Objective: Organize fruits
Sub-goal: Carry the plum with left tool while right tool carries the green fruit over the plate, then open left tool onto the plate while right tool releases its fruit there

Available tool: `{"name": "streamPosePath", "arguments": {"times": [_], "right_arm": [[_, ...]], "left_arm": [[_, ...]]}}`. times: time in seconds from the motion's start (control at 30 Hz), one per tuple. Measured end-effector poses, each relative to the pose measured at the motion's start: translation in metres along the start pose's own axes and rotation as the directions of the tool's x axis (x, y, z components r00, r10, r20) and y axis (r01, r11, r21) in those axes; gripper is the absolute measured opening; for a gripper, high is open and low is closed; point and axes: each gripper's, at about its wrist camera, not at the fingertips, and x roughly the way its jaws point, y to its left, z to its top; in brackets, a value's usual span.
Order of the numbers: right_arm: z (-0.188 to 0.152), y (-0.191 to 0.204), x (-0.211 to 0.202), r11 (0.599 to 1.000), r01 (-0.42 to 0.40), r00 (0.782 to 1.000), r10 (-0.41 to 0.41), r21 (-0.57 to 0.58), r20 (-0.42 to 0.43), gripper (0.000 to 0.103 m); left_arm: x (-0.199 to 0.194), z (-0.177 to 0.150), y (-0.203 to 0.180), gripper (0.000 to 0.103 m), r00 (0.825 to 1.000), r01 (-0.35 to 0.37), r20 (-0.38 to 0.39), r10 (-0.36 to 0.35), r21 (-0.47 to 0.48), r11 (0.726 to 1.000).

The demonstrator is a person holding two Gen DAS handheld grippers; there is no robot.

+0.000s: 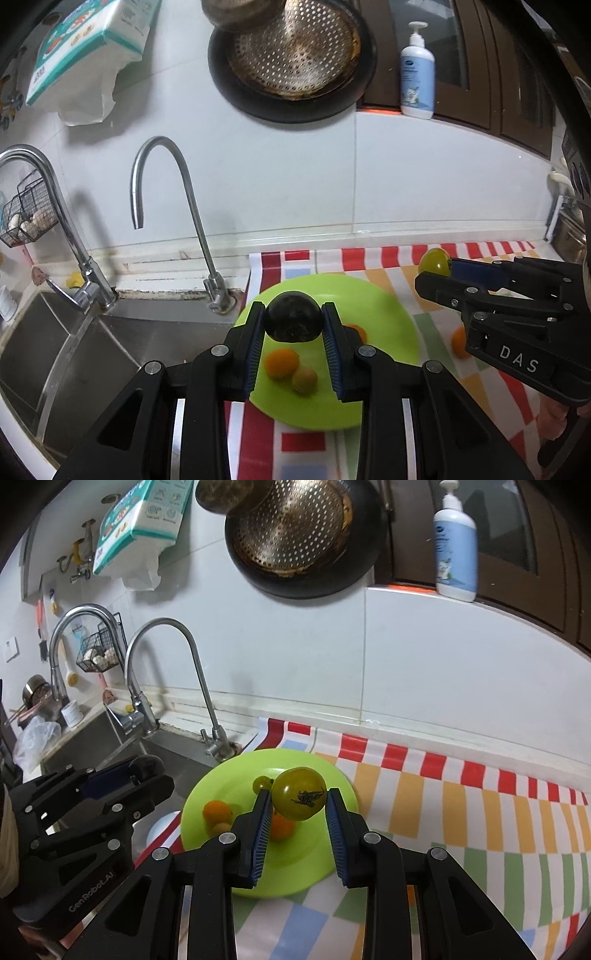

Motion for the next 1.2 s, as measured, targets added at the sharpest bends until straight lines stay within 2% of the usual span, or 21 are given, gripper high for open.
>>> {"name": "streamPosePath", "arguments": {"times": [0.33, 0.67, 0.93, 1.0, 1.07, 1.2], "right_arm": [[0.016, -0.008, 0.07, 1.0, -0.007, 0.995, 0.009, 0.018, -0.098, 0.031], [0.013, -0.013, 0.124, 0.998, -0.012, 0.979, 0.024, 0.06, -0.203, 0.031], [0.007, -0.019, 0.145, 0.995, -0.027, 0.967, 0.05, 0.095, -0.249, 0.031], [0.006, -0.019, 0.146, 0.995, -0.025, 0.967, 0.049, 0.1, -0.251, 0.033], [0.007, -0.02, 0.143, 0.994, -0.022, 0.969, 0.048, 0.106, -0.241, 0.042], [0.009, -0.02, 0.126, 0.995, -0.003, 0.978, 0.024, 0.103, -0.205, 0.042]], "left_arm": [[0.061, 0.004, 0.018, 0.031, 0.997, 0.014, -0.081, -0.015, -0.022, 1.0], [0.114, -0.007, 0.029, 0.031, 0.979, 0.042, -0.197, -0.052, -0.056, 0.998], [0.131, -0.012, 0.029, 0.033, 0.966, 0.07, -0.243, -0.083, -0.065, 0.995], [0.132, -0.011, 0.03, 0.037, 0.967, 0.07, -0.241, -0.084, -0.069, 0.995], [0.128, -0.01, 0.031, 0.04, 0.97, 0.058, -0.233, -0.073, -0.069, 0.996], [0.11, -0.007, 0.032, 0.041, 0.976, 0.045, -0.211, -0.059, -0.071, 0.996]]}}
